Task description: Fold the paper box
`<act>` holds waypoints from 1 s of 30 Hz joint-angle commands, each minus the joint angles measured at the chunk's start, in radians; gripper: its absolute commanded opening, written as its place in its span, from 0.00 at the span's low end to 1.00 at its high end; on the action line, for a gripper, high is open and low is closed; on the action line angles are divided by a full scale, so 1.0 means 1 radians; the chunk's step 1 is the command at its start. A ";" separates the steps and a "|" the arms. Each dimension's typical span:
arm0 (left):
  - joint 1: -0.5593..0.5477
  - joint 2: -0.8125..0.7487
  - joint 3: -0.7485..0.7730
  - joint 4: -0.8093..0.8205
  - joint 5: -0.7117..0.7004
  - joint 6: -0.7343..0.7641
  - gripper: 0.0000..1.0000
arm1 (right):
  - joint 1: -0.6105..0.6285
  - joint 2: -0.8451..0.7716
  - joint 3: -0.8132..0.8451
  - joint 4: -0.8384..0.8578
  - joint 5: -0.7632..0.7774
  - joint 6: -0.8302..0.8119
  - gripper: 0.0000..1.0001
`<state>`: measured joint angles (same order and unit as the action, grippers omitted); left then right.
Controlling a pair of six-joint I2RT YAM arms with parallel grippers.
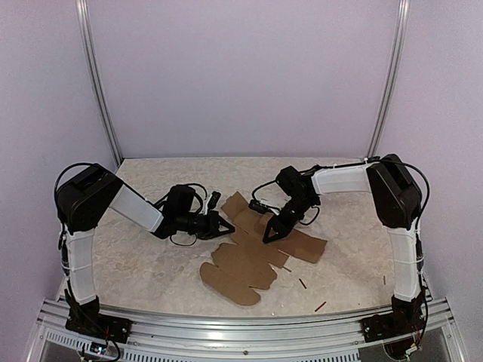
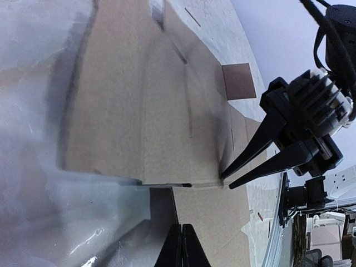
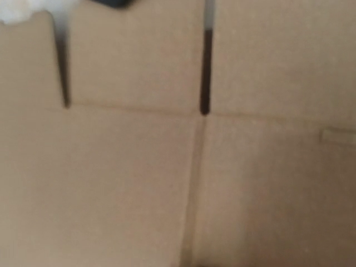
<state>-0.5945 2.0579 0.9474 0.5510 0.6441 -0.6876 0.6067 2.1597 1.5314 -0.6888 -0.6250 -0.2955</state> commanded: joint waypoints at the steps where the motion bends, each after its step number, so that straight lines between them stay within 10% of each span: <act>1: 0.002 0.031 0.024 -0.025 0.052 -0.023 0.07 | 0.010 0.071 0.008 0.003 0.003 0.034 0.09; 30: -0.092 -0.007 0.150 -0.170 0.174 0.014 0.20 | 0.002 0.148 0.025 -0.008 -0.022 0.076 0.06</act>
<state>-0.6502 2.0304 1.0664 0.3737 0.7197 -0.6807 0.6044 2.2238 1.5627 -0.6914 -0.6987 -0.2359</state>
